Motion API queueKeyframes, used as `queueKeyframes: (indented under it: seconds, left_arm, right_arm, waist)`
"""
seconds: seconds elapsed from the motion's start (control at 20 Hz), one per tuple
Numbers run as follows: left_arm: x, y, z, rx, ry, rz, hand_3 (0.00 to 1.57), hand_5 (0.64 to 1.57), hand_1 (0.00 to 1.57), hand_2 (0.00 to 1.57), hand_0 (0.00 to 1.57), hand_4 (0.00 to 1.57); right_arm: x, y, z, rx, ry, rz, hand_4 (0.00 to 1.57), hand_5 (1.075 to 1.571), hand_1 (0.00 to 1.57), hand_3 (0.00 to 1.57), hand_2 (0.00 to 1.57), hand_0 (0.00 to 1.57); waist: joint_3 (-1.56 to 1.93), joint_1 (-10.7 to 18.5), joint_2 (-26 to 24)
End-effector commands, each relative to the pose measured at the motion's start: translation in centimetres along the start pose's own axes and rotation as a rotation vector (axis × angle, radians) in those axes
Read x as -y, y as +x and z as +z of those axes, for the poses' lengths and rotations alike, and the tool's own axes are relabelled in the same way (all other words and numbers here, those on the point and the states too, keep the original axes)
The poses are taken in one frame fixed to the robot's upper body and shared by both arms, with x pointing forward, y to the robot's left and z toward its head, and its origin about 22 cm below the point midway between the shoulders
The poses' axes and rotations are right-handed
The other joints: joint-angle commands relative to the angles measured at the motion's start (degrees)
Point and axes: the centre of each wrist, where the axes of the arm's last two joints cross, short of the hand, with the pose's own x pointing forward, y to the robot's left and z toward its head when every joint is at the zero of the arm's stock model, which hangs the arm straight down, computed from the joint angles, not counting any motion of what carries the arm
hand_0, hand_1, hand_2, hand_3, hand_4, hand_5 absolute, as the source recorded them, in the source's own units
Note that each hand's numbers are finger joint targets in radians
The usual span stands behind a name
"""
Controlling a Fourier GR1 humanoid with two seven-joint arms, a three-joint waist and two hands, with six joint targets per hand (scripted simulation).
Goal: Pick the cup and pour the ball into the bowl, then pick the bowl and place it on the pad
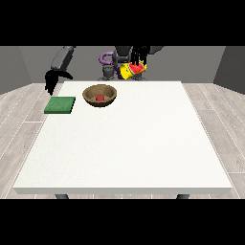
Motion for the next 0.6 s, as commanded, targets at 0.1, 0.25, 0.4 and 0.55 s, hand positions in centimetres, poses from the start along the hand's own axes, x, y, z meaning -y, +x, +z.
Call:
queueKeyframes:
  seconds: [0.1,0.25,0.4,0.55]
  left_arm:
    - [1.2,-5.8,2.4,-0.191,0.024,0.421,1.57,1.554,1.27,1.57,1.27,0.97]
    - [0.0,-6.7,2.0,-0.221,0.107,0.653,1.12,1.537,1.18,1.4,1.18,0.77]
    - [0.8,-8.5,2.5,-0.257,0.144,0.807,0.63,1.54,0.96,0.93,0.96,0.86]
    - [1.5,-8.9,2.3,-0.3,0.199,0.978,0.0,1.559,0.29,0.0,0.29,0.83]
  right_arm:
    - [-1.1,0.7,-0.9,0.019,0.002,-0.017,0.3,1.559,0.0,0.0,0.0,0.0]
    - [-2.9,-1.0,-0.6,0.03,-0.029,-0.048,0.26,1.565,0.0,0.0,0.0,0.0]
    - [-3.5,0.9,-2.0,0.067,0.05,-0.059,0.36,1.569,0.0,0.0,0.0,0.0]
    - [-6.3,1.6,-3.4,0.065,0.108,-0.072,0.39,1.57,0.0,0.0,0.0,0.0]
  waist:
    - [-0.11,1.14,3.4]
    - [-0.05,2.99,7.0]
    - [-0.03,-0.77,9.98]
    - [-0.02,-3.25,11.74]
